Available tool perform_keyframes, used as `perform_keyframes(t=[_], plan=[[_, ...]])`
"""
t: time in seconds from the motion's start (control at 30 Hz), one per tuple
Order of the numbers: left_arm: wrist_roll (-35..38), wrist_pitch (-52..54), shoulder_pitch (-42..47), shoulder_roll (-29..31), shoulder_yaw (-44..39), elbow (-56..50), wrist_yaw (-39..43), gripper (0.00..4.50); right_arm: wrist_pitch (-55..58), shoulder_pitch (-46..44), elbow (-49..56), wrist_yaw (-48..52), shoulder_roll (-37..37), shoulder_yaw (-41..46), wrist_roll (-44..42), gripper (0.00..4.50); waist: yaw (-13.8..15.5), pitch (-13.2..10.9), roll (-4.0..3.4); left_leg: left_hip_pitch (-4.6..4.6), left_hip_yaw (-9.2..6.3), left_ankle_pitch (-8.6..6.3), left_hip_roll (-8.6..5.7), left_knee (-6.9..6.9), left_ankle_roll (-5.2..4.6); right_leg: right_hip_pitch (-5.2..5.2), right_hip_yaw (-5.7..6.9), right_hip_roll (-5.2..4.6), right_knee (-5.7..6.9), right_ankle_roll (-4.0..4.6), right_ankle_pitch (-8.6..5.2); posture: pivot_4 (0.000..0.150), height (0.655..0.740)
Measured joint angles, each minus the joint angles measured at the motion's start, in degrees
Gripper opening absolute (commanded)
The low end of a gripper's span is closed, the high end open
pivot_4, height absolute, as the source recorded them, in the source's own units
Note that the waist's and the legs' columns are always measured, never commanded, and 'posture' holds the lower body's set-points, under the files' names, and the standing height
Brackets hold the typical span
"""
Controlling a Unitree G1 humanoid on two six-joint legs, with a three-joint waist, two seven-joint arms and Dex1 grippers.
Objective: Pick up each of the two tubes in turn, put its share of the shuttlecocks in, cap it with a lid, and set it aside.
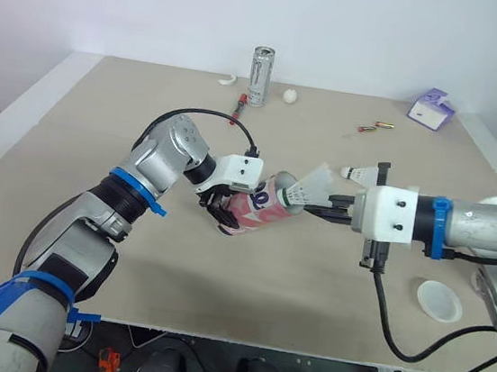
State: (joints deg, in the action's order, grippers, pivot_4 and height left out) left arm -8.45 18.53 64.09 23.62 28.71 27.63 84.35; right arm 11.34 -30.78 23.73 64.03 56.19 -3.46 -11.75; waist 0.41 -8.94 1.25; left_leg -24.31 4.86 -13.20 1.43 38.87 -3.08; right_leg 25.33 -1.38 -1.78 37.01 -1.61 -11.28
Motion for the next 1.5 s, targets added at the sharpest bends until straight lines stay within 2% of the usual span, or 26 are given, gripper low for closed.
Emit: perform_keyframes(t=[0.03, 0.07, 0.1, 0.2, 0.23, 0.27, 0.3, 0.33, 0.37, 0.5, 0.57, 0.83, 1.0, 1.17, 1.23, 1.3, 1.5], plan=[[0.0, 0.0, 0.0, -0.1, 0.0, 0.0, 0.0, 3.21, -0.2, -0.5, -0.5, 0.0, -0.2, -0.5, 0.3, 0.07, 0.0, 0.0, 0.00, 0.00, 0.00, 0.00, 0.00, 0.00, 0.00, 0.00, -0.01, 0.00, 0.00, 0.00, 0.00, 0.150, 0.7400], [0.0, 0.0, 0.0, -0.1, 0.0, 0.0, 0.0, 3.21, -0.8, -1.8, -1.5, 0.4, -0.7, -1.5, 1.0, 0.71, 0.0, 0.0, 0.00, -0.01, -0.03, 0.00, 0.00, 0.00, 0.00, 0.00, 0.01, 0.00, 0.00, 0.00, 0.00, 0.150, 0.7400], [0.0, 0.0, 0.0, 0.0, 0.0, 0.0, -0.1, 3.21, -1.1, -2.1, -1.7, 0.6, -0.9, -1.7, 1.2, 0.96, 0.1, 0.0, 0.00, -0.02, -0.07, 0.00, -0.02, 0.00, 0.00, -0.01, 0.02, 0.00, 0.00, 0.00, -0.01, 0.150, 0.7400], [0.0, 0.0, 0.0, 0.0, 0.0, 0.0, 0.0, 3.21, -1.2, -3.0, -2.2, 1.0, -1.2, -2.9, 1.4, 2.46, 0.1, 0.0, 0.00, -0.03, -0.08, -0.01, -0.02, 0.00, -0.01, -0.01, 0.02, 0.01, 0.01, -0.01, -0.04, 0.150, 0.7400], [0.0, 0.0, 0.0, 0.0, 0.0, 0.0, 0.0, 3.21, -1.2, -3.0, -2.4, 1.1, -1.2, -2.9, 1.4, 2.83, 0.1, 0.0, 0.00, -0.03, -0.08, -0.01, -0.02, 0.00, -0.01, -0.01, 0.02, 0.01, 0.01, -0.01, -0.04, 0.150, 0.7400], [0.0, 0.0, 0.0, 0.0, 0.0, 0.0, 0.0, 3.21, -0.6, -3.3, -2.6, 1.1, -1.2, -2.9, 1.4, 3.54, 0.1, 0.0, 0.00, -0.04, -0.07, -0.01, -0.02, 0.00, -0.01, 0.00, 0.02, 0.00, 0.01, -0.01, -0.04, 0.150, 0.7400], [0.0, 0.0, 0.0, 0.0, 0.0, 0.0, 0.0, 3.21, -0.5, -3.3, -2.6, 1.1, -1.2, -2.9, 1.4, 3.74, 0.1, 0.0, 0.00, -0.04, -0.07, -0.01, -0.02, 0.00, -0.01, -0.01, 0.01, 0.00, 0.01, -0.01, -0.04, 0.150, 0.7400], [0.0, 0.0, 0.0, 0.0, 0.0, 0.0, -0.1, 3.21, 0.3, -3.3, -2.5, 1.0, -1.2, -2.8, 1.0, 4.26, 0.1, 0.0, 0.00, -0.04, -0.08, -0.01, -0.02, 0.00, -0.01, -0.01, 0.02, 0.00, 0.01, -0.01, -0.04, 0.150, 0.7400], [0.0, 0.0, 0.0, 0.0, 0.0, 0.0, -0.1, 3.21, 1.0, -3.3, -2.5, 0.8, -1.3, -2.5, 0.6, 4.46, 0.1, 0.0, 0.00, -0.04, -0.08, -0.01, -0.02, 0.00, -0.01, -0.01, 0.02, 0.00, 0.01, -0.01, -0.03, 0.150, 0.7400], [0.0, 0.0, 0.0, -0.1, 0.0, 0.1, -0.1, 3.21, 9.9, -1.0, -2.2, -3.8, -4.6, 4.1, -5.4, 4.46, 0.1, 0.0, 0.02, -0.04, -0.15, -0.01, -0.02, 0.01, -0.01, -0.05, 0.04, 0.00, 0.01, 0.00, -0.03, 0.150, 0.7400], [0.0, 0.0, 0.2, -0.3, 0.0, 0.5, -0.1, 3.21, 17.3, 1.9, -5.7, -11.2, -9.7, 13.4, -10.7, 4.46, 0.1, 0.1, 0.20, -0.08, -0.23, 0.00, -0.05, 0.04, -0.01, -0.09, 0.09, -0.02, 0.01, 0.22, 0.12, 0.150, 0.7400], [0.0, 0.1, 0.4, -0.3, 0.1, 0.4, 0.8, 3.21, 20.7, 8.5, -24.1, -26.7, -13.8, 27.7, -10.4, 4.46, 0.0, 0.1, 0.13, -0.13, -0.19, -0.01, -0.17, 0.04, -0.03, -0.02, 0.02, -0.07, 0.01, 0.11, 0.08, 0.150, 0.7400], [-0.2, 0.1, 0.4, -0.2, 0.1, 0.4, 1.0, 3.21, 16.8, 8.3, -33.6, -29.1, -13.9, 29.5, -9.4, 4.46, -0.1, 0.1, 0.08, -0.08, -0.23, -0.01, -0.12, 0.03, -0.03, -0.05, -0.03, 0.06, 0.04, -0.09, -0.01, 0.150, 0.7400], [-0.2, 0.1, 0.4, -0.1, 0.1, 0.3, 1.1, 3.21, 10.1, 6.8, -48.8, -25.7, -13.1, 27.5, -6.7, 4.46, -0.2, 0.1, 0.08, -0.06, -0.18, -0.01, -0.14, 0.01, -0.03, -0.06, -0.17, 0.12, 0.03, -0.10, -0.01, 0.150, 0.7400], [-0.2, 0.1, 0.4, -0.1, 0.1, 0.3, 1.2, 3.21, 9.6, 6.5, -50.5, -25.2, -12.9, 26.8, -6.3, 4.46, -0.3, 0.0, 0.06, -0.05, -0.15, -0.02, -0.15, 0.00, -0.04, -0.04, -0.24, 0.13, 0.03, -0.13, 0.01, 0.150, 0.7400], [-0.3, 0.2, 0.4, 0.1, 0.1, 0.0, 1.1, 3.21, 6.7, 2.4, -57.5, -21.7, -12.7, 24.1, -5.1, 4.46, -0.5, 0.0, 0.04, -0.01, -0.10, -0.01, -0.14, -0.01, -0.04, -0.05, -0.37, 0.21, 0.02, -0.28, 0.09, 0.150, 0.7400], [-0.3, 0.7, -0.1, 0.5, 0.2, -1.4, 1.2, 3.21, 3.1, -3.7, -65.6, -17.8, -12.6, 21.1, -3.6, 4.46, -0.7, 0.0, 0.03, -0.01, -0.06, -0.02, -0.17, -0.05, -0.05, -0.04, -0.79, 0.39, 0.02, -0.31, 0.11, 0.150, 0.7400]])
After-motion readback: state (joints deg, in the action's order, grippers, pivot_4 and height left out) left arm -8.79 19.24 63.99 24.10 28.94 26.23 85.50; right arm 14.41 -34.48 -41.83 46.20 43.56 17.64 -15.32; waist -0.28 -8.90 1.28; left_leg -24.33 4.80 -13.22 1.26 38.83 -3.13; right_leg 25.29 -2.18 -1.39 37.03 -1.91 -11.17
